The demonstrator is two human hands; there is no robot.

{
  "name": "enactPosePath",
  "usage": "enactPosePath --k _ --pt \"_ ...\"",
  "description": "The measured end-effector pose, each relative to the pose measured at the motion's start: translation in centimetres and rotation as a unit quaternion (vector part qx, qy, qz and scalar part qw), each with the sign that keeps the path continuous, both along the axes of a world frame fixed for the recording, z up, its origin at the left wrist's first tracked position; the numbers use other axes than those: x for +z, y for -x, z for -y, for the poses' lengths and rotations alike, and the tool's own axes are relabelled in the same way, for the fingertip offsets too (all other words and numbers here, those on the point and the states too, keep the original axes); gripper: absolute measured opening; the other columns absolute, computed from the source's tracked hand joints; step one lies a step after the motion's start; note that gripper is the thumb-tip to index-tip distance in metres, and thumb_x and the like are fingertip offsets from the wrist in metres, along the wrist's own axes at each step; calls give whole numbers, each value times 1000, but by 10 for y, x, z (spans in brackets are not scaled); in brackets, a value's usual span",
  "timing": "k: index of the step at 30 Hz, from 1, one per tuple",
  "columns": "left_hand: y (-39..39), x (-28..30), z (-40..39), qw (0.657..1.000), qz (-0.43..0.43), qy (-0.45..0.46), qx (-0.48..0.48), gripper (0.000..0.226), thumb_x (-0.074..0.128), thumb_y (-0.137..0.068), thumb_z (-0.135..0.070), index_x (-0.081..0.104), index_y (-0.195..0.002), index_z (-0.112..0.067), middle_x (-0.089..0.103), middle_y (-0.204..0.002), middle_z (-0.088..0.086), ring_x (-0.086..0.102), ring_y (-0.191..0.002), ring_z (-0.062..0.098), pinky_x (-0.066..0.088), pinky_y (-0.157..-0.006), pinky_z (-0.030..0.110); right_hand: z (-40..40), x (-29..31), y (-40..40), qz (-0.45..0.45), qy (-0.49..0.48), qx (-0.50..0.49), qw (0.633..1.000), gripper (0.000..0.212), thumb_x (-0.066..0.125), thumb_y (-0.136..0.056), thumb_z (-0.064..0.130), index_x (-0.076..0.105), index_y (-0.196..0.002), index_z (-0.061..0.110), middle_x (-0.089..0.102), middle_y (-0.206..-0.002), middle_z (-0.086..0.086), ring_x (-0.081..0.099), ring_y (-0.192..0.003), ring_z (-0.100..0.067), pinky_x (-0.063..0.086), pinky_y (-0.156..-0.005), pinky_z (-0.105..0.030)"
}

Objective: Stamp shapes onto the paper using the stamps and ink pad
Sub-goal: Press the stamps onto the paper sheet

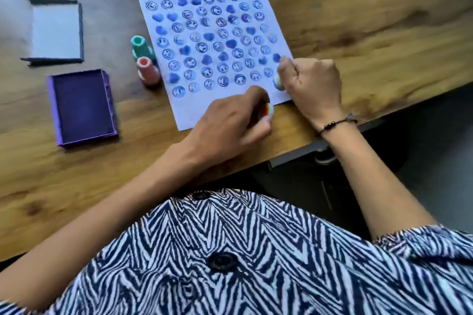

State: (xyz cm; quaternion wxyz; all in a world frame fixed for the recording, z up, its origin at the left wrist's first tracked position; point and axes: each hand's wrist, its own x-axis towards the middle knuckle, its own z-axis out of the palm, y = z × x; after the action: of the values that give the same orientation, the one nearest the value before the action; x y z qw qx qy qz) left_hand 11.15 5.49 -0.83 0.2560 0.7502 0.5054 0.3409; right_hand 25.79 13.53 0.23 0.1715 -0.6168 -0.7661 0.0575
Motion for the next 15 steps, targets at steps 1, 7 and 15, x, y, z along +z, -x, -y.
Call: enactPosePath --k 1,7,15 --pt "2 0 0 1000 -1 -2 3 35 46 -86 -34 51 -106 -6 69 -89 12 63 -80 31 45 -74 41 -1 -1 3 14 -2 -3 1000 56 32 -89 44 69 -73 6 71 -77 -21 63 -78 -39 43 -61 -37" --pt "5 3 -1 999 22 25 10 36 47 -82 -33 55 -105 -6 68 -83 10 63 -73 28 47 -70 36 2 -3 11 57 -31 13 998 47 44 -92 38 63 -74 0 64 -79 -34 60 -75 -48 32 -56 -36" --pt "6 1 -2 996 65 48 25 27 52 -82 -26 55 -99 -5 70 -83 9 65 -75 28 52 -72 40 2 -2 11 38 -35 6 999 52 40 -92 41 63 -69 1 67 -73 -28 61 -70 -44 35 -55 -35"
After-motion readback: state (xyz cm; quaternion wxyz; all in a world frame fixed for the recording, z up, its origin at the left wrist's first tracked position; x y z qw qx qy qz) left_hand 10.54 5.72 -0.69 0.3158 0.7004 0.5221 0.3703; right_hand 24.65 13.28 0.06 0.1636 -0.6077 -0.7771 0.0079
